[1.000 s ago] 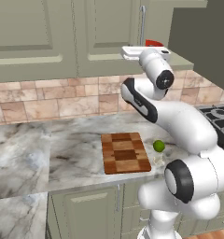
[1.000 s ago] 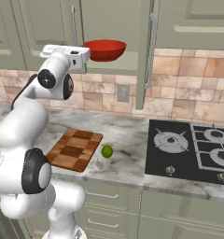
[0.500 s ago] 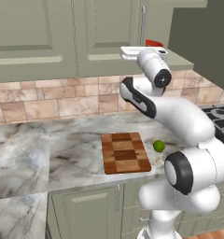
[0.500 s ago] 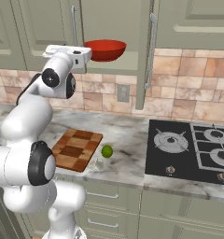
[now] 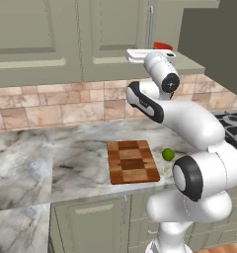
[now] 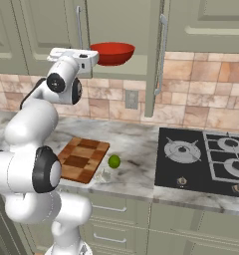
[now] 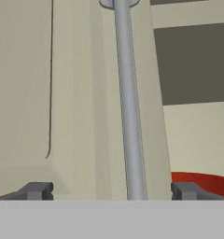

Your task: Open the cabinet. Place the bowl and condiment on the counter. Then place the lime and garlic on the cutting board.

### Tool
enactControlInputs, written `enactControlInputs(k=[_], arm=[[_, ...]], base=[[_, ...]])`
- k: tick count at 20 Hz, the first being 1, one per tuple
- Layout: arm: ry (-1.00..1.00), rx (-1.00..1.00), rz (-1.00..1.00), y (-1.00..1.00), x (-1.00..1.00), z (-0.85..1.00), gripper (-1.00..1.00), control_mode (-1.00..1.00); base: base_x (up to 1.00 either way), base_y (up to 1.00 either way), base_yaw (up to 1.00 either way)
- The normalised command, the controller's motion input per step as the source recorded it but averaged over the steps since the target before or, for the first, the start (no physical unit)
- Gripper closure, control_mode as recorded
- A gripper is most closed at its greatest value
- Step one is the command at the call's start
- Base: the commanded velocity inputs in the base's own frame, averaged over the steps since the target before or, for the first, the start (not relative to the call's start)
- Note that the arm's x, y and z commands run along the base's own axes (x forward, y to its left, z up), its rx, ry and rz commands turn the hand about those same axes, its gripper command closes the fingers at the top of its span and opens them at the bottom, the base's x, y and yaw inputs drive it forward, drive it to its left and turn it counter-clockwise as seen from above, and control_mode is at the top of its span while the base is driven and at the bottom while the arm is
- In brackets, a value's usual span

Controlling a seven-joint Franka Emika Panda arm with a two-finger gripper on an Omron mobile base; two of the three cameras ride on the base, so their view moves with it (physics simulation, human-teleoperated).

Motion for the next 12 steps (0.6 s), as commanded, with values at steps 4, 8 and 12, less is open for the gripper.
enactControlInputs(k=[4,8,12], arm=[[0.00,0.00,0.00,0.11,0.09,0.00,-1.00,-1.00],[0.00,0.00,0.00,0.18,0.08,0.00,-1.00,-1.00],[0.00,0.00,0.00,0.18,0.08,0.00,1.00,-1.00]], base=[[0.00,0.00,0.00],[0.00,0.00,0.00],[0.00,0.00,0.00]])
